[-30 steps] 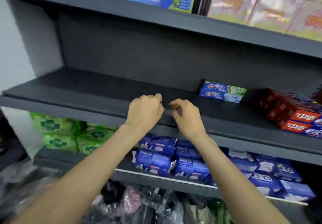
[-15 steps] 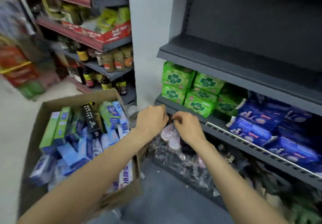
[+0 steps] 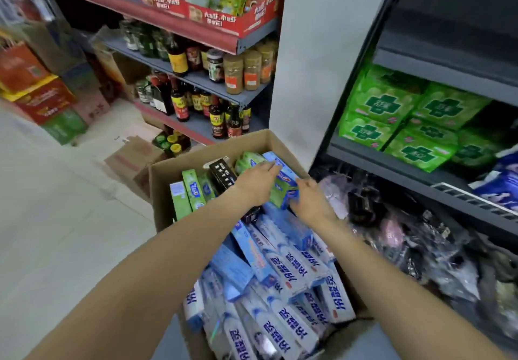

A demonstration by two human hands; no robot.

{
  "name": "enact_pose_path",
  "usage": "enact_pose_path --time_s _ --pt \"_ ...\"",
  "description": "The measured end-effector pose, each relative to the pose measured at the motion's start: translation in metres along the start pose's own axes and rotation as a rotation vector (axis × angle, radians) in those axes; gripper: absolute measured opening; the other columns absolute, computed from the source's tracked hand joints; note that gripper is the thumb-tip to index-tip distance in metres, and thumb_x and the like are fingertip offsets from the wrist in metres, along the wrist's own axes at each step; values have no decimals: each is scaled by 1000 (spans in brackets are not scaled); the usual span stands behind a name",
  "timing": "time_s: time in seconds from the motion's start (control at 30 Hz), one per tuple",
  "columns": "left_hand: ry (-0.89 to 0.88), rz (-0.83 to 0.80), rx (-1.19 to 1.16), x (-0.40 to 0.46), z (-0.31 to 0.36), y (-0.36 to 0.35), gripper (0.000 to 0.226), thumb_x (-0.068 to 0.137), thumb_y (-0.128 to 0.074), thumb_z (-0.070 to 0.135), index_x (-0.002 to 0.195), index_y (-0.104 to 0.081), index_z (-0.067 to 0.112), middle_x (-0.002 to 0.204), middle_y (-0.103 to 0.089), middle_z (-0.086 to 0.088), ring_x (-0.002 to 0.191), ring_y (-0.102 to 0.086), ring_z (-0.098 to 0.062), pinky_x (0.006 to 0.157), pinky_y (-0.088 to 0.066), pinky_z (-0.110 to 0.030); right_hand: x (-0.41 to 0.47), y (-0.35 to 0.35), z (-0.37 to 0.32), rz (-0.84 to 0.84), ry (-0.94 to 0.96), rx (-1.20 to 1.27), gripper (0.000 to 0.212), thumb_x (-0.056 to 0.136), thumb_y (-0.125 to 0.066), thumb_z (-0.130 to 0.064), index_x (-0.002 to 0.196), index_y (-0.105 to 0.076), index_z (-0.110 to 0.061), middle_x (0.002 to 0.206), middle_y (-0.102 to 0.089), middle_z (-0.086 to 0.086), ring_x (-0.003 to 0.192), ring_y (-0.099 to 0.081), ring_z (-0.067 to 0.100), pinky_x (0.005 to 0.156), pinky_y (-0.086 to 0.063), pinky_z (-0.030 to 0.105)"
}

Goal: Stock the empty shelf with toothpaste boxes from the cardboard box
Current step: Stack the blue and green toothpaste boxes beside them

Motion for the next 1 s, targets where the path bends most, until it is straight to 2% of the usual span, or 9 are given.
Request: enact_pose_path --time_s 0.1,0.2,0.33,0.43,0.57,0.63,0.73,0.87,1.0 --pt "-50 -45 74 21 -7 -10 80 88 -54 3 152 -10 20 158 -14 -6 144 -18 -24 114 -25 -40 5 -2 -1 60 -45 -326 56 87 -57 -13 138 -35 -6 132 -43 14 124 -43 30 95 -42 38" --pt "-59 -18 125 34 -9 -15 71 86 -55 1 148 -25 20 148 -31 -8 137 -29 -26 109 -29 -40 13 10 -14 189 -160 -528 37 81 -63 -11 116 -57 4 113 -60 22 105 -60 32 82 -51 34" --pt "-78 90 192 38 -10 0 53 91 -48 3 140 -36 20 138 -37 -12 130 -34 -29 102 -33 -40 25 -3 -13 18 -259 -493 36 90 -47 0 126 -49 5 130 -43 27 120 -46 39 97 -43 41" --pt "-130 87 174 30 -21 4 62 86 -55 1 140 -33 23 139 -37 -8 135 -31 -25 113 -21 -47 21 -4 -7 5 -273 -386 35 93 -46 -4 127 -43 7 131 -45 26 119 -50 38 95 -44 39" --pt "-98 221 -47 12 -34 29 58 83 -67 20 133 -37 23 123 -51 -1 116 -55 -25 116 -10 -53 10 -10 13 -63 -287 72 39 88 -55 -17 122 -44 1 118 -58 20 104 -60 33 71 -46 32" --pt "-81 319 -244 3 -36 51 54 80 -70 35 126 -45 22 118 -56 -1 112 -55 -25 114 -21 -53 1 -11 21 -111 -319 435 39 84 -60 -16 120 -51 -4 110 -60 16 95 -60 30 72 -49 35" --pt "-80 472 -578 -15 -30 87 57 78 -72 30 129 -49 17 115 -55 -6 108 -52 -24 101 -37 -35 -20 3 24 -130 -379 935 4 86 -58 -5 90 -57 -3 88 -61 19 75 -61 30 79 -52 48" --pt "-27 501 -753 -25 3 116 39 87 -62 26 123 -53 14 96 -48 -4 90 -47 -22 71 -28 -23 -51 58 31 -17 -335 1187 3 88 -52 -2 90 -53 -1 80 -61 15 59 -57 20 53 -46 26" --pt "33 433 -946 -17 59 133 28 93 -53 32 110 -57 10 98 -63 -10 98 -57 -30 76 -38 -33 -83 115 59 112 -261 1496 21 90 -42 -3 111 -46 -4 74 -59 16 46 -52 19 43 -41 24"
Point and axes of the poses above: each hand's wrist, its own x-axis towards the middle knuckle, its own y-axis out of the back of the hand, z = x × y, the point moved 10 cm from there along x, towards the middle knuckle
